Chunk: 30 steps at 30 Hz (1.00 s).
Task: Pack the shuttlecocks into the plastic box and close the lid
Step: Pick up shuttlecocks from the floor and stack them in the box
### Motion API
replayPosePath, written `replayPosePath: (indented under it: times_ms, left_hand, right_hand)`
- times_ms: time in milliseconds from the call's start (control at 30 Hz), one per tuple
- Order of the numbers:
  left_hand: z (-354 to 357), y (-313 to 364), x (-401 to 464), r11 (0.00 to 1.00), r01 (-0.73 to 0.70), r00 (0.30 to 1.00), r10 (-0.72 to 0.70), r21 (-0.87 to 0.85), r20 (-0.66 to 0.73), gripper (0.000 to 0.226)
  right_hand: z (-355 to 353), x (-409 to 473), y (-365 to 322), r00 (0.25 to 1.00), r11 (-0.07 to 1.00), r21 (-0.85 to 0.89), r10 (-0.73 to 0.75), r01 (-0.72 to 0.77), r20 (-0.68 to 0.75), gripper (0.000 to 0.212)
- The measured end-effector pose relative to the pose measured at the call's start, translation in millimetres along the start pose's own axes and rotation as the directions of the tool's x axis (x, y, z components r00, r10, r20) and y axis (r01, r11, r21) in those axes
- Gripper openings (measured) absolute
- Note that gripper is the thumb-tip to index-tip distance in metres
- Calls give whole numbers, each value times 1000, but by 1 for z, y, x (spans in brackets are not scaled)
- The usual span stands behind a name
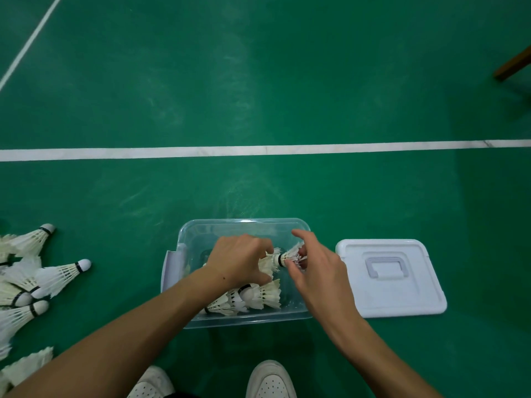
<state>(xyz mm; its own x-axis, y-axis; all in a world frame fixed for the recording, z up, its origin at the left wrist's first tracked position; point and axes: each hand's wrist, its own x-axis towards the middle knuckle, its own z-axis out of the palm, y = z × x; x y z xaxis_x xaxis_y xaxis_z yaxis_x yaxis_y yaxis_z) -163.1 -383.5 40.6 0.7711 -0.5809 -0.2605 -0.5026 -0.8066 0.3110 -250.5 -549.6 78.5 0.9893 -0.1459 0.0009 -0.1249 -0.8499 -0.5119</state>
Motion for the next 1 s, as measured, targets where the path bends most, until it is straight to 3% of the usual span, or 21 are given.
replayPosePath:
  times_ms: [333, 600, 733, 833, 900, 1000]
  left_hand:
    - [-5, -13, -10, 997, 1, 994, -9, -72, -107, 60]
    - [4, -9, -8, 998, -19, 996, 13, -67, -84, 56]
    - [-28, -19, -22, 968, -94, 986, 58, -234, -156, 56]
    - [-53, -26, -31, 908, -178, 971, 99, -380, -217, 54]
    - [-64, -26, -31, 848, -245, 949, 111, -470, -295, 48]
    - [-76, -8, -27, 736, -344, 913, 116, -583, -392, 30]
  right_hand:
    - [28, 15, 1, 944, 938, 270, 133, -218, 300, 61]
    - [37, 27, -6, 866, 954, 95, 213, -284, 452, 65]
    - [12, 29, -11, 827, 957, 65, 210, -284, 521, 72]
    - [-18, 30, -12, 872, 969, 9, 219, -248, 438, 66]
    - [-34, 31, -13, 904, 977, 76, 153, -199, 398, 56]
    - [-47, 31, -20, 907, 892, 412, -5, -186, 421, 45]
